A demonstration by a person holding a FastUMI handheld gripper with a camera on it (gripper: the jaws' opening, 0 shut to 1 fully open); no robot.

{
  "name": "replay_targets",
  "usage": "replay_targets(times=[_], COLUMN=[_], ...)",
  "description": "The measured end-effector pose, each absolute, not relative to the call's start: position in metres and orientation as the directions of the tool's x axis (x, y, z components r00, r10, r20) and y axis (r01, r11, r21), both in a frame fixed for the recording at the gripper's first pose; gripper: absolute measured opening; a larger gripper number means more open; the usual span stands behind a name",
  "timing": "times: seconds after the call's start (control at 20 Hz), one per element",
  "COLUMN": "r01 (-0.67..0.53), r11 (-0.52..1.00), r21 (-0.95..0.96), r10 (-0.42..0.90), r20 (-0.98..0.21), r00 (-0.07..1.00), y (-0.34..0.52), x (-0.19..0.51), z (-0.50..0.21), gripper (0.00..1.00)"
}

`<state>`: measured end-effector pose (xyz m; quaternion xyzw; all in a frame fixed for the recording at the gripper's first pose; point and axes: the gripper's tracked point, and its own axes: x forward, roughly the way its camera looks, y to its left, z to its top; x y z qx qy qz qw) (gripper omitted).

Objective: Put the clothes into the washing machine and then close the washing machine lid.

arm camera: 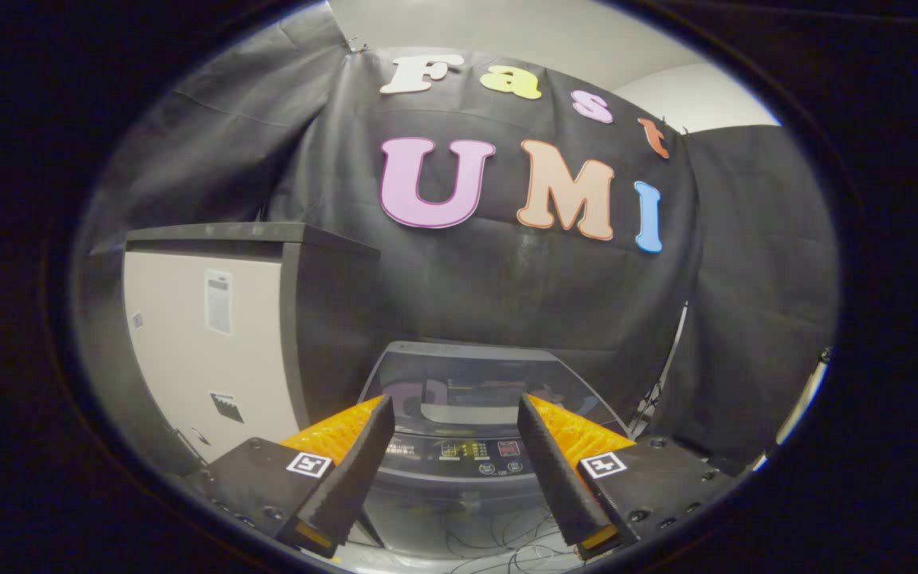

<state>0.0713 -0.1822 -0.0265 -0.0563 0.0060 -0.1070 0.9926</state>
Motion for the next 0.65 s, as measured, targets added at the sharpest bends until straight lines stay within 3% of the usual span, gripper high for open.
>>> replay_targets(times=[0.3,0.65], r01=[0.196,0.198], r11=[0.976,0.98], r21=[-0.094,-0.033], r10=[-0.201,-0.199], r20=[-0.058,-0.019], r00=[0.978,0.98], y=[-0.164,-0.157], x=[0.06,0.05], z=[-0.057,-0.041], gripper=[0.98,0.98])
